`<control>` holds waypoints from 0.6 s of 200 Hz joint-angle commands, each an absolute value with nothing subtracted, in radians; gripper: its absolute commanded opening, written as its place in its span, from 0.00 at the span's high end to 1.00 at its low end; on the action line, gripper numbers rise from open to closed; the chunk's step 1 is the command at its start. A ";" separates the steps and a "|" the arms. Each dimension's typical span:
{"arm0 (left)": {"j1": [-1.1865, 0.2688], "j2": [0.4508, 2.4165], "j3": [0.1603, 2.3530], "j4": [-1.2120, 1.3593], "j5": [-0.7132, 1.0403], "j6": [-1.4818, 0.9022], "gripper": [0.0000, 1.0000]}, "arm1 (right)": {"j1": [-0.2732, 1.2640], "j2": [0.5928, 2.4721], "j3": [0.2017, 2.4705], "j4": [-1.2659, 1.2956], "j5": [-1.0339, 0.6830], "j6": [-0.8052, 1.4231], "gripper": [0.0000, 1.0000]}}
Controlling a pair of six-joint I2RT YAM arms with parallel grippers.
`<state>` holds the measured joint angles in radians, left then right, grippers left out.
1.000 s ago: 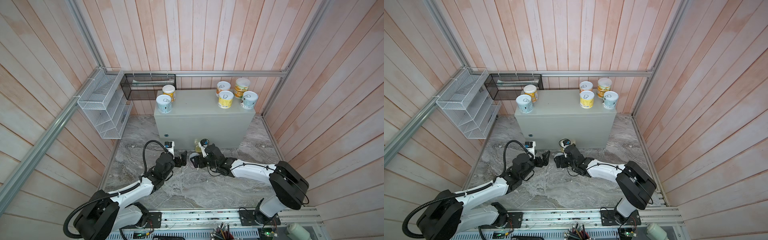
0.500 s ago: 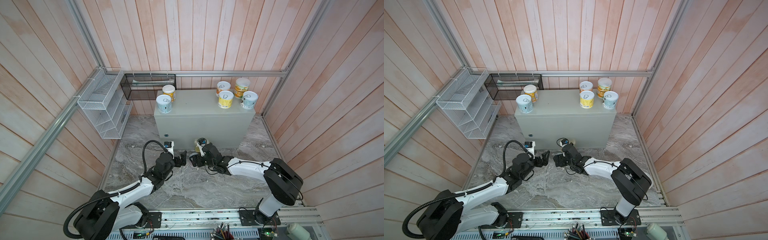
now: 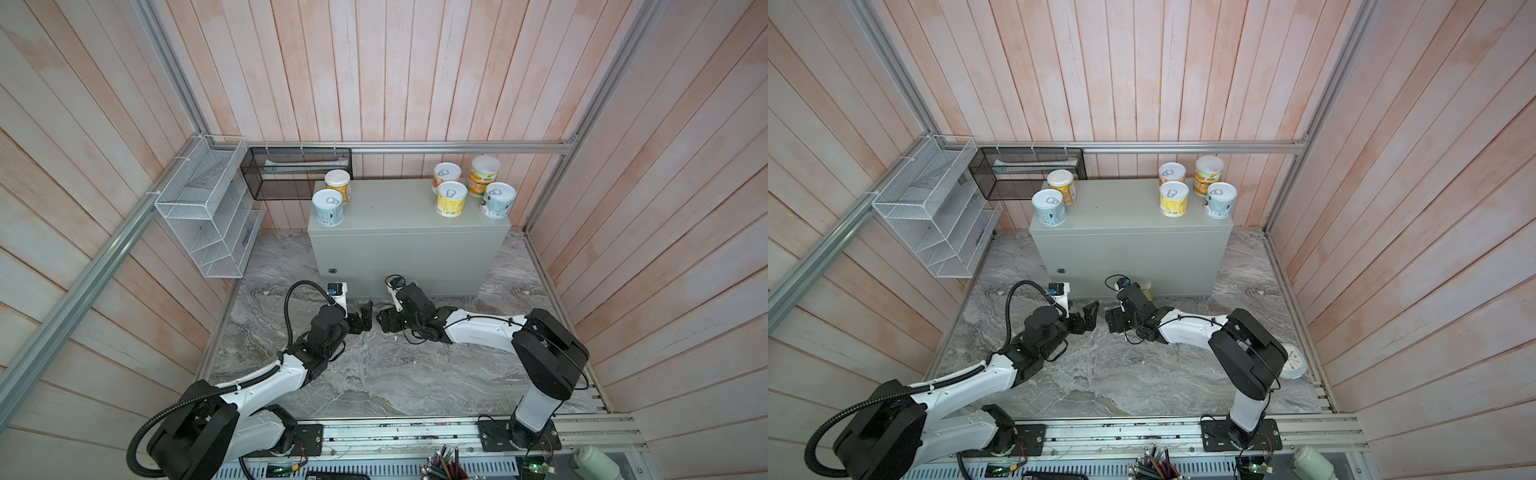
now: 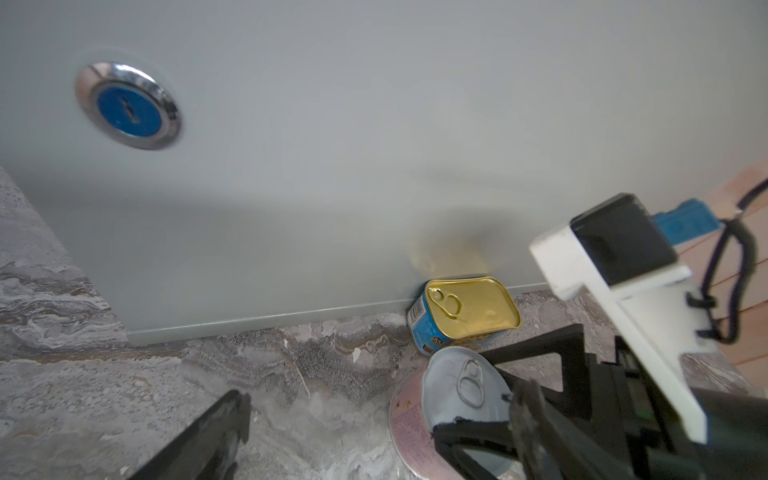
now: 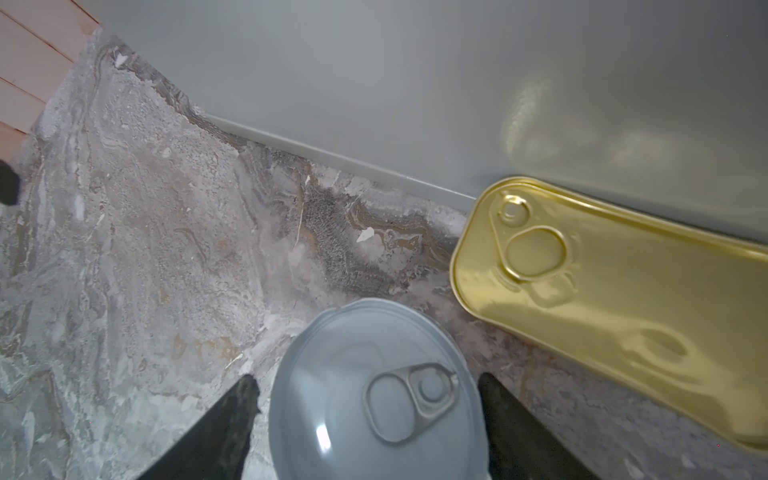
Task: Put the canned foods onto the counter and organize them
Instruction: 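Lower the right gripper around the pink-labelled white-lidded can and close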
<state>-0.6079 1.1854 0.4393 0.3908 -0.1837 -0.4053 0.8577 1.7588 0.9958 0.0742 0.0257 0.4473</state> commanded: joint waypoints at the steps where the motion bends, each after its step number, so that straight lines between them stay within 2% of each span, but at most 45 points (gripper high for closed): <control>1: -0.601 1.187 0.439 0.384 -0.183 -0.413 0.00 | 0.868 1.781 1.027 0.026 0.024 0.436 0.17; 58: -0.601 1.192 0.440 0.385 -0.179 -0.417 0.00 | 0.868 1.814 1.062 -0.023 0.053 0.433 0.18; 94: -0.598 1.195 0.441 0.382 -0.176 -0.419 0.00 | 0.869 1.845 1.099 -0.065 0.062 0.423 0.25; 120: -0.596 1.198 0.442 0.382 -0.176 -0.419 0.00 | 0.870 1.867 1.126 -0.092 0.064 0.422 0.26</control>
